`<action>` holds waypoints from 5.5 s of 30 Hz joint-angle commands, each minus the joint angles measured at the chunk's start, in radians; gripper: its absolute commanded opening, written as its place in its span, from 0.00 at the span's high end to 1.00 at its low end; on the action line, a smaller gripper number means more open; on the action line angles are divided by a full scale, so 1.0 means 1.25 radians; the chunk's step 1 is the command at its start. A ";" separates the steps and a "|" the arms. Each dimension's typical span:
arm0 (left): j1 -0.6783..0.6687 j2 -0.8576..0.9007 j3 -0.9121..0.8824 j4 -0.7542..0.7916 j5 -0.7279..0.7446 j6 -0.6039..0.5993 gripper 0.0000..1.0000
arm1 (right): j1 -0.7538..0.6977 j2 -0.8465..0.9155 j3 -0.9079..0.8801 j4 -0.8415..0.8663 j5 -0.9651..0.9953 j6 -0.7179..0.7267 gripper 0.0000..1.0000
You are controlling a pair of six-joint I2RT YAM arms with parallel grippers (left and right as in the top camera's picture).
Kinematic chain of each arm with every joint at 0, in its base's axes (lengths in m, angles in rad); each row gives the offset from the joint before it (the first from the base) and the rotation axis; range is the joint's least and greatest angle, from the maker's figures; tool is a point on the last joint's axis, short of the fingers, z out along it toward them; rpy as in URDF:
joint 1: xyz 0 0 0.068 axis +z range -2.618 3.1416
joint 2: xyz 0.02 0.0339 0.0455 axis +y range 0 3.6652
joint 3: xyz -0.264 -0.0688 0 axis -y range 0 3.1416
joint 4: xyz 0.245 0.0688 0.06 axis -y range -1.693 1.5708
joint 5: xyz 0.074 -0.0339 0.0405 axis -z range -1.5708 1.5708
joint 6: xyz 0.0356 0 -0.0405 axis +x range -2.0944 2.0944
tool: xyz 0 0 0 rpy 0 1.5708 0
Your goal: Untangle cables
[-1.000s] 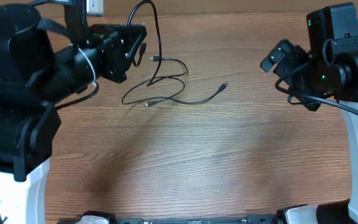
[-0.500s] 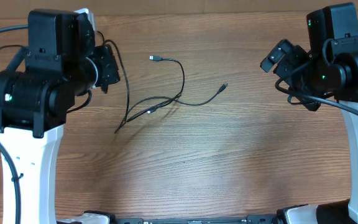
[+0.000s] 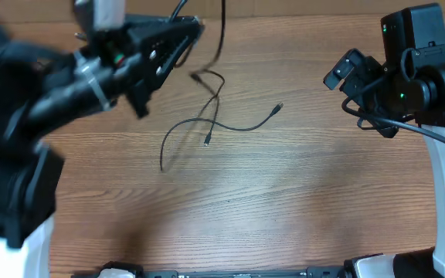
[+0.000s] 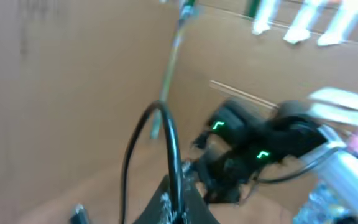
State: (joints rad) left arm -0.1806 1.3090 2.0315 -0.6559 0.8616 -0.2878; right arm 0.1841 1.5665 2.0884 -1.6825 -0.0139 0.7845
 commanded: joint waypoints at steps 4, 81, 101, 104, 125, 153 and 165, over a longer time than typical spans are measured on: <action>0.007 -0.094 0.012 0.061 0.004 -0.022 0.96 | 0.000 -0.001 0.005 0.004 0.011 -0.004 0.00; 0.010 -0.118 0.012 -0.235 -0.625 -0.288 0.96 | 0.542 0.064 -0.399 0.755 -0.151 -0.598 0.00; 0.010 -0.117 0.012 -0.274 -0.667 -0.310 0.96 | 0.541 0.062 -0.399 0.917 -0.114 -0.393 0.96; 0.010 -0.116 0.012 -0.307 -0.762 -0.294 0.96 | 0.541 0.047 -0.398 0.911 -0.131 -0.298 0.96; 0.009 0.010 0.011 -0.564 -0.464 0.129 0.11 | 0.395 -0.099 -0.397 0.931 -0.326 0.231 0.96; 0.007 0.088 0.010 -0.643 -0.147 0.338 0.55 | 0.364 -0.099 -0.397 1.052 -0.372 0.621 0.96; 0.007 0.096 0.010 -0.614 -0.108 0.338 0.68 | 0.365 -0.099 -0.397 1.051 -0.413 0.621 0.96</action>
State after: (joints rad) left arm -0.1741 1.4235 2.0377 -1.4311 0.6888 0.1196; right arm 0.6415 1.4548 1.5913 -0.3782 -0.5095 1.5520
